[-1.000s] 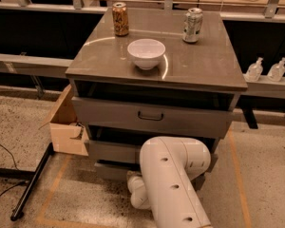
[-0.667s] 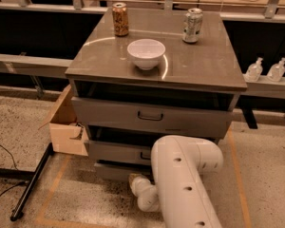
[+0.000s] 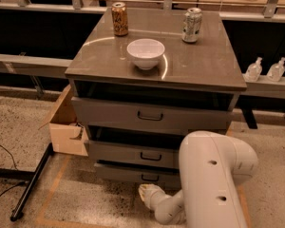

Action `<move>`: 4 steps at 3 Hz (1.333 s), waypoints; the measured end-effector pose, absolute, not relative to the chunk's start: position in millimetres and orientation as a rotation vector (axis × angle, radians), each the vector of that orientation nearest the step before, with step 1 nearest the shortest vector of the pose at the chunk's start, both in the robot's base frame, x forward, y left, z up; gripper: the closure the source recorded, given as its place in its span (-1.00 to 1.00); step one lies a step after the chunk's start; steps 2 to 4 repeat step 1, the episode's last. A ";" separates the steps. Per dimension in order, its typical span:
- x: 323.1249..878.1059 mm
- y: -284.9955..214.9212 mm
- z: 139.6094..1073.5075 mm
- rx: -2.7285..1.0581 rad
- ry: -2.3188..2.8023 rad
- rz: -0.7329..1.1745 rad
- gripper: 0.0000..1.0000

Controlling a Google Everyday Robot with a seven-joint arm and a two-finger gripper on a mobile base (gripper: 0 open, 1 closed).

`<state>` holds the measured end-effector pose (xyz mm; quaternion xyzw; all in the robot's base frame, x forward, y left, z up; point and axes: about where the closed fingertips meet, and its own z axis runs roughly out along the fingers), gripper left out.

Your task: Close bottom drawer

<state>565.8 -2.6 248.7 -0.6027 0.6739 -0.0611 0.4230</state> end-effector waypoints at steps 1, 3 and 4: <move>561.8 -2.2 247.4 -1.515 1.689 -0.149 0.62; 561.8 -2.2 247.4 -1.515 1.689 -0.149 0.62; 561.8 -2.2 247.4 -1.515 1.689 -0.149 0.62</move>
Offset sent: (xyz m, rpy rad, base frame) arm 0.0000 0.0000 0.0000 0.0000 0.0000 0.0000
